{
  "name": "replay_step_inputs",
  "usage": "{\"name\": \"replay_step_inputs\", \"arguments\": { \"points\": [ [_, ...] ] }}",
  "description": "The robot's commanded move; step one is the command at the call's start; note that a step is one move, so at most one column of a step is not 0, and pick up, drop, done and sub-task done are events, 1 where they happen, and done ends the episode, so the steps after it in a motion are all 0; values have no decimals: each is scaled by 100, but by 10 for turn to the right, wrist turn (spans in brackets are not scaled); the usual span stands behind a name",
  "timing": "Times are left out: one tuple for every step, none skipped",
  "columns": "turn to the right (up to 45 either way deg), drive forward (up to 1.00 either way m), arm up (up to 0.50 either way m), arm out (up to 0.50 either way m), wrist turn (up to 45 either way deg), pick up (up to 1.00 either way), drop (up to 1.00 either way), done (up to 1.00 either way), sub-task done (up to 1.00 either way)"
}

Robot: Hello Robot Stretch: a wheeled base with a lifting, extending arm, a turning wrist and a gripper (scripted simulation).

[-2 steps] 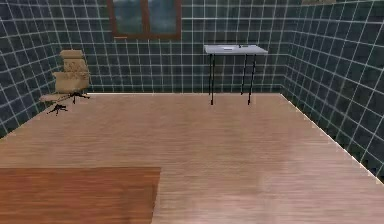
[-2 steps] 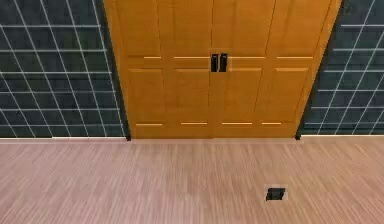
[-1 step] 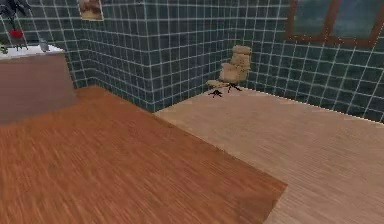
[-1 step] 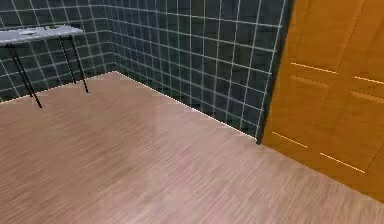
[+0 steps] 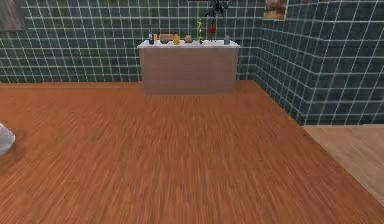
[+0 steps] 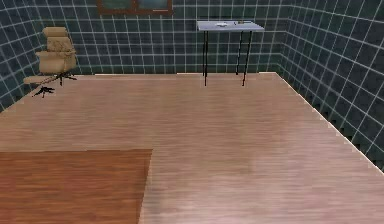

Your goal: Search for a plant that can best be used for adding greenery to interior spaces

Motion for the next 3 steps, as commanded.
{"name": "replay_step_inputs", "arguments": {
  "points": [
    [0,100,0,0,0,0,0,0,0],
    [0,100,0,0,0,0,0,0,0],
    [-30,0,0,0,0,0,0,0,0]
  ]
}}
